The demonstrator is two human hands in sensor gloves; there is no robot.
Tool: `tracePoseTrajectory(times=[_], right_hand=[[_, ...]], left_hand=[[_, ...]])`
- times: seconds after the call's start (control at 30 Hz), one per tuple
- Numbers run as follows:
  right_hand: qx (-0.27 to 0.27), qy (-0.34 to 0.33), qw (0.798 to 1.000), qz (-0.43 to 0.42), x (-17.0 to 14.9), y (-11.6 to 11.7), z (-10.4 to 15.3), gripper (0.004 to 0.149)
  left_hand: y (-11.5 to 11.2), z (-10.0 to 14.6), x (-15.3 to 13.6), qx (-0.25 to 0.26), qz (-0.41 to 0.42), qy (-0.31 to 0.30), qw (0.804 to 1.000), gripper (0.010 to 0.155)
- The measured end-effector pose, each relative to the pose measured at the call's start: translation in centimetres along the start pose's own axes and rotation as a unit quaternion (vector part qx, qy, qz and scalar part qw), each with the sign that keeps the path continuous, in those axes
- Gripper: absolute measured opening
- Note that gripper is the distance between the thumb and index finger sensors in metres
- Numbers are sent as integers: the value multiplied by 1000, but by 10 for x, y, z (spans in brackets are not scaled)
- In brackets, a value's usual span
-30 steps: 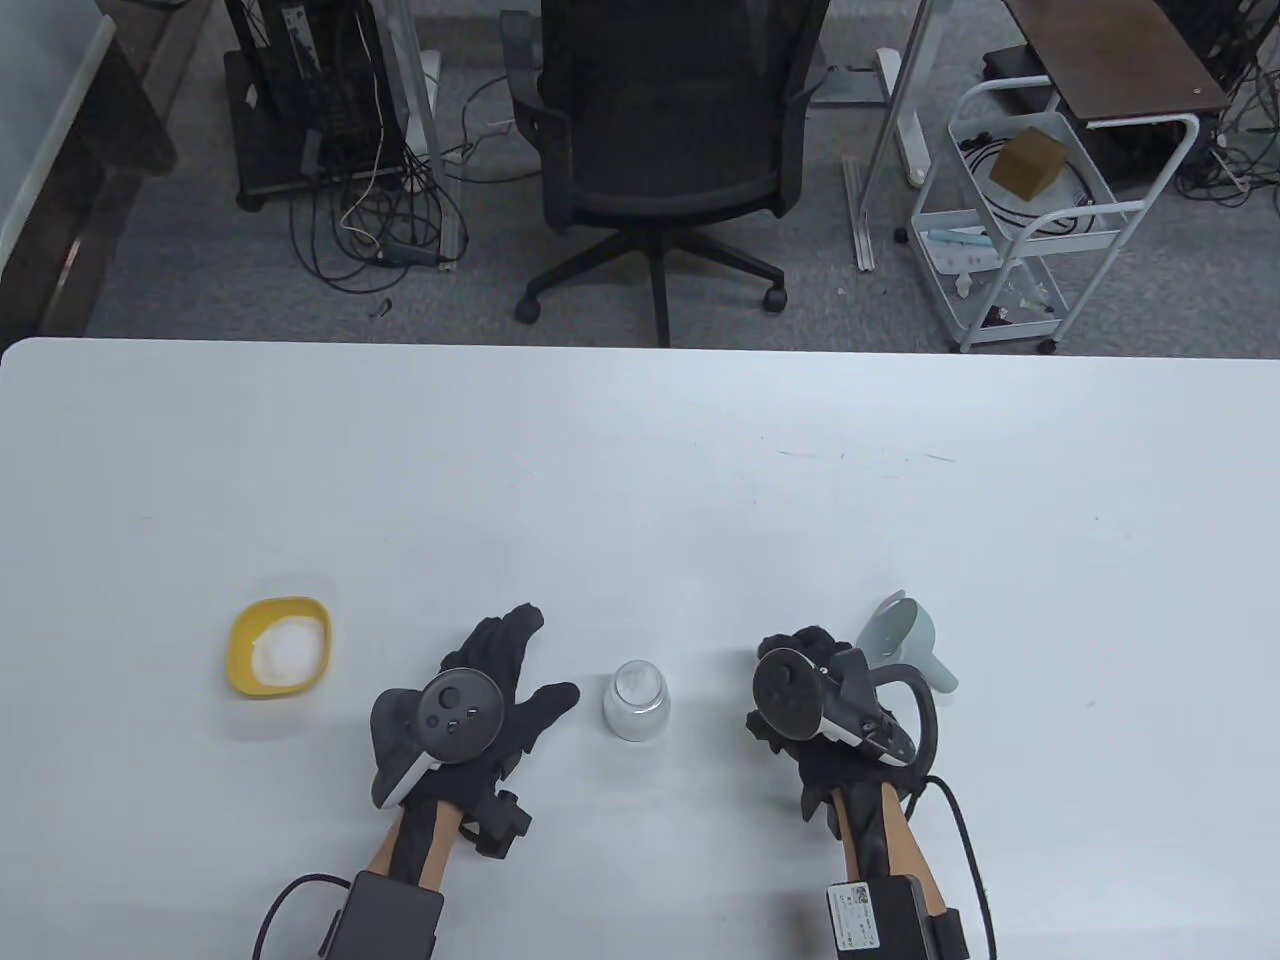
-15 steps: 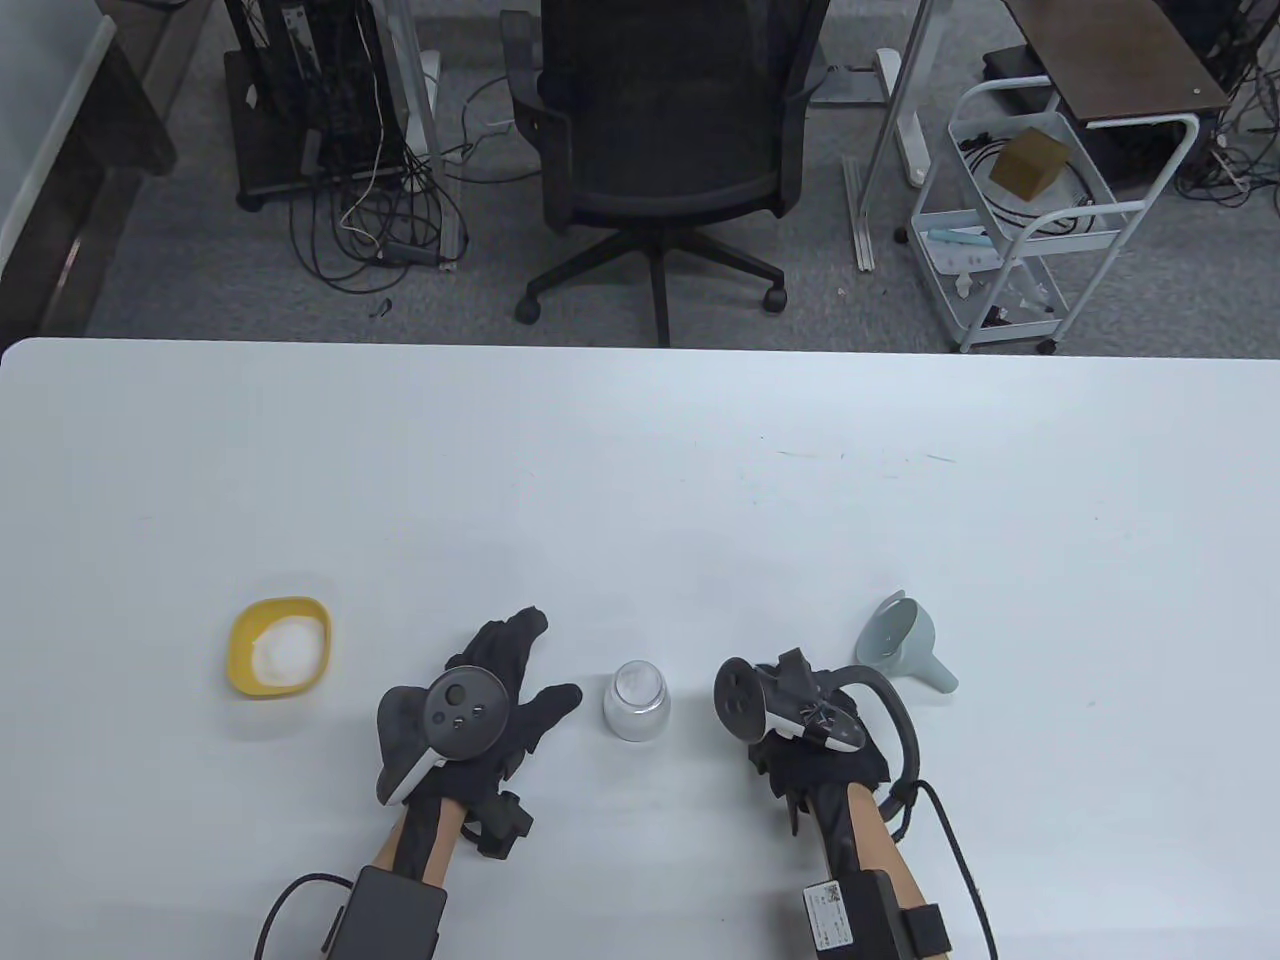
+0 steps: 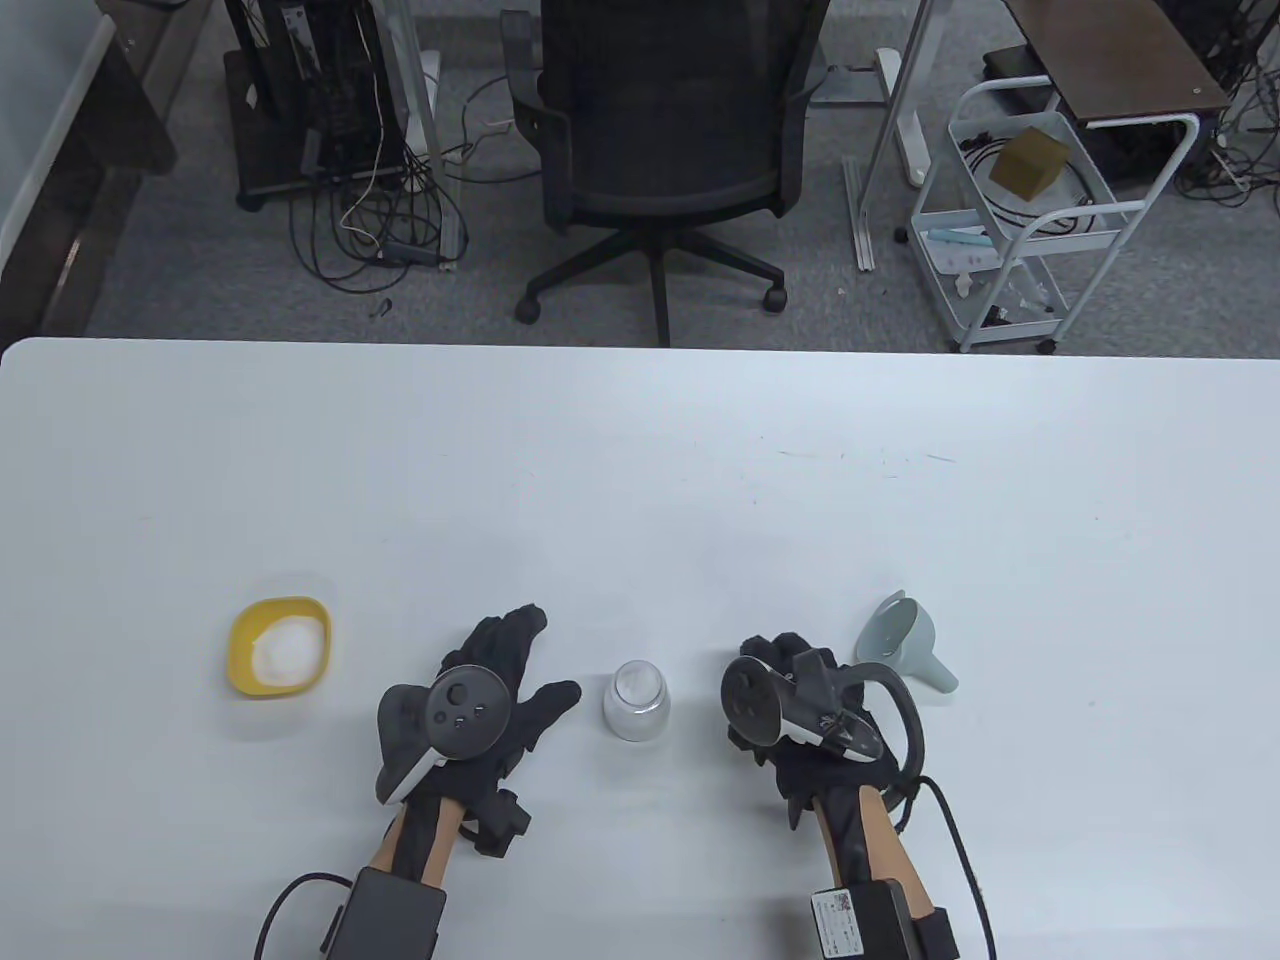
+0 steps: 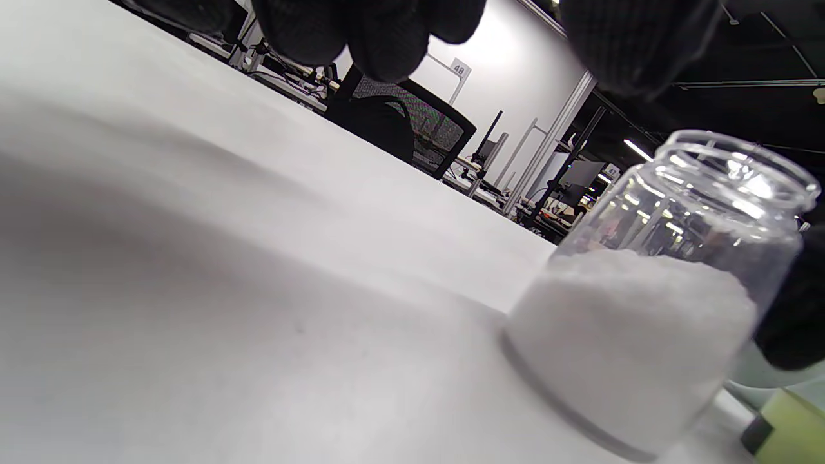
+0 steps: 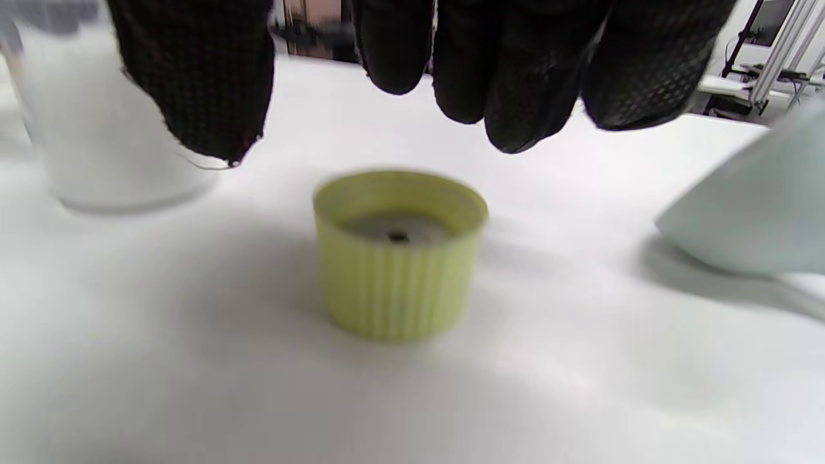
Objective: Unscrew the press dispenser and pour salt into it
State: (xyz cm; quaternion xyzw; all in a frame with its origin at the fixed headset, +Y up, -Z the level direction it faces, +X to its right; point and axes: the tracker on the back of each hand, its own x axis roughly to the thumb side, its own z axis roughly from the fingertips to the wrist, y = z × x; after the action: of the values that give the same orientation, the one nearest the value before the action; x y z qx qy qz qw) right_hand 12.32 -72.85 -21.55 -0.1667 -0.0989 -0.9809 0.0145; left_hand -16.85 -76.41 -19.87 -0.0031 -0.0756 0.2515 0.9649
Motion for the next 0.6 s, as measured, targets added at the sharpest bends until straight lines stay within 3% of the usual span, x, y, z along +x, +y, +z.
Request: tracePoseTrajectory(times=[0.1, 0.27, 0.47, 0.6], right_hand=[[-45, -16, 998, -40, -1, -10, 4, 86], [-75, -20, 995, -64, -3, -13, 6, 87], [-89, -15, 994, -62, -4, -14, 7, 87], [-95, -19, 993, -63, -2, -14, 6, 85]], left_hand=[[8, 1, -3, 7, -14, 11, 1000, 94], [29, 4, -17, 45, -26, 45, 998, 94], [59, 11, -53, 104, -81, 139, 981, 93], [71, 16, -79, 116, -133, 204, 963, 93]])
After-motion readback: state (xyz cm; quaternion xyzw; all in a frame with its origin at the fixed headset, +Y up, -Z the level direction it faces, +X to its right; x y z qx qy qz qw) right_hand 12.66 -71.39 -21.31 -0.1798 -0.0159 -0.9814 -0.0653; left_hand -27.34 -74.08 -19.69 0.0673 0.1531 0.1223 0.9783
